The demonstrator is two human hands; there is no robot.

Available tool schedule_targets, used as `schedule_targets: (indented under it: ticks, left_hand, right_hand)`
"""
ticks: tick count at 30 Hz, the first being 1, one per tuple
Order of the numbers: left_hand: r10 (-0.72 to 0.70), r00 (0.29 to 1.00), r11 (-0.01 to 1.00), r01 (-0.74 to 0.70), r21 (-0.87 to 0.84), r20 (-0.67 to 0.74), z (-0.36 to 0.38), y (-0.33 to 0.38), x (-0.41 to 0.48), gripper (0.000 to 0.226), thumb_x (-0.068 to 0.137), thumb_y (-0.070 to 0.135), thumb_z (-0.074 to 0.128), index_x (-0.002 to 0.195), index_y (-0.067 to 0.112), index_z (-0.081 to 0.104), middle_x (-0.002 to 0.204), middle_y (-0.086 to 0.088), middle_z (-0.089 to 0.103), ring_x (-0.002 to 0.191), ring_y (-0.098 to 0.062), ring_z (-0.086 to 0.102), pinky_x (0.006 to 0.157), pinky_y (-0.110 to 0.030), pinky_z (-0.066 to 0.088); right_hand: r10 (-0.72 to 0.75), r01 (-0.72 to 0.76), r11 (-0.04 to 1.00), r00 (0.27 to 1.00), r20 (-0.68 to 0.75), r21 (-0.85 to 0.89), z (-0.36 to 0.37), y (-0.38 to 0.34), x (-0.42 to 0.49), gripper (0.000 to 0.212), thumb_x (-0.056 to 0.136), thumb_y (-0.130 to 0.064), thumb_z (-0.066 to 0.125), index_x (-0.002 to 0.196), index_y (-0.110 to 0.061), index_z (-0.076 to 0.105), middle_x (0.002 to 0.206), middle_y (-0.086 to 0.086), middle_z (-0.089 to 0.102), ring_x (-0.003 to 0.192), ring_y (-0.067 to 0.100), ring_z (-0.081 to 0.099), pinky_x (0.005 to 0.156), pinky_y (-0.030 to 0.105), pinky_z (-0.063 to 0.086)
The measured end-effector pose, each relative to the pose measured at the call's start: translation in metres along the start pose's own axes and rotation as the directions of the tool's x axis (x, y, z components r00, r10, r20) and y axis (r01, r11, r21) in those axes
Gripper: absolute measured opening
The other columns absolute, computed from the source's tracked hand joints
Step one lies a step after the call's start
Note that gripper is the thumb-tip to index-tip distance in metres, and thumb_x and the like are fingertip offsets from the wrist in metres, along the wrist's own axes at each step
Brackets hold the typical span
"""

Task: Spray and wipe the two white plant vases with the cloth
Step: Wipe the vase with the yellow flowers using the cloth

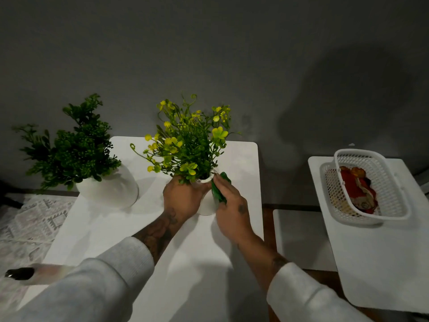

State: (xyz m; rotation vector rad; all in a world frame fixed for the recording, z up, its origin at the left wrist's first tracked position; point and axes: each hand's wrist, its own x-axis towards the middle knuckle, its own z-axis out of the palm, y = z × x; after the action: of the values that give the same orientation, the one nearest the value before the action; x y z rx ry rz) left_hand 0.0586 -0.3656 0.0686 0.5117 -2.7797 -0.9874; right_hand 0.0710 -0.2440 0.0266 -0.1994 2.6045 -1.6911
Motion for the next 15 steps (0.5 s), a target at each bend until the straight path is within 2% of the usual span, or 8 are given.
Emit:
schedule_targets:
  ticks: [3,5,8,9,11,15]
  left_hand:
    - [-0.029,0.997,0.999,0.031,-0.024,0.075,-0.007,-0.008,0.004,0.036,0.074,0.04,0.076,0.106,0.024,0.069,0.115,0.0,0.068,0.11,-0.023,0.059,0.086,-0.027,0.043]
    - [-0.051,0.992,0.999,0.053,-0.011,0.118,-0.01,-0.014,0.006,0.039,0.073,0.038,0.076,0.109,0.025,0.068,0.118,0.001,0.066,0.112,-0.022,0.058,0.088,-0.027,0.044]
    - [-0.033,0.993,0.998,0.026,0.058,0.114,-0.012,-0.023,0.007,0.042,0.073,0.037,0.078,0.11,0.02,0.069,0.12,-0.003,0.066,0.114,-0.022,0.057,0.092,-0.029,0.046]
    - [-0.037,0.992,0.998,0.03,0.055,0.123,-0.012,-0.025,0.008,0.042,0.073,0.038,0.078,0.109,0.019,0.07,0.118,-0.002,0.066,0.114,-0.02,0.058,0.093,-0.03,0.046]
    - [-0.043,0.987,0.998,0.035,0.057,0.157,-0.01,-0.03,0.008,0.039,0.073,0.042,0.077,0.105,0.02,0.071,0.117,0.0,0.067,0.114,-0.017,0.058,0.093,-0.029,0.046]
    - [-0.027,0.993,1.0,0.026,0.012,0.115,-0.008,-0.031,0.009,0.035,0.071,0.038,0.08,0.101,0.02,0.073,0.114,0.001,0.068,0.111,-0.018,0.059,0.09,-0.027,0.046]
  right_hand:
    - [0.048,-0.048,0.999,0.999,0.012,0.021,-0.004,-0.003,0.017,0.07,0.077,0.022,0.039,0.136,-0.011,0.054,0.144,0.002,0.049,0.137,0.012,0.038,0.112,0.013,0.022]
    - [0.069,-0.069,0.998,0.996,0.054,0.004,-0.008,-0.006,0.03,0.069,0.076,0.021,0.039,0.135,-0.01,0.056,0.144,0.005,0.049,0.136,0.014,0.041,0.112,0.013,0.024]
    - [0.025,-0.018,0.999,0.986,0.165,-0.045,-0.012,-0.009,0.045,0.07,0.074,0.018,0.039,0.135,-0.012,0.056,0.144,0.004,0.051,0.134,0.019,0.044,0.115,0.029,0.031]
    - [0.02,-0.013,0.999,0.982,0.186,-0.04,-0.013,-0.01,0.047,0.07,0.074,0.018,0.039,0.135,-0.012,0.056,0.143,0.004,0.052,0.134,0.019,0.045,0.115,0.03,0.032]
    - [0.034,-0.03,0.999,0.987,0.159,-0.027,-0.009,-0.01,0.044,0.071,0.075,0.02,0.038,0.136,-0.011,0.055,0.145,0.005,0.05,0.135,0.018,0.043,0.116,0.027,0.03]
    - [0.048,-0.047,0.999,0.999,-0.016,0.018,0.008,-0.006,0.006,0.07,0.076,0.023,0.039,0.138,-0.008,0.051,0.146,0.002,0.045,0.139,0.012,0.035,0.116,0.019,0.022]
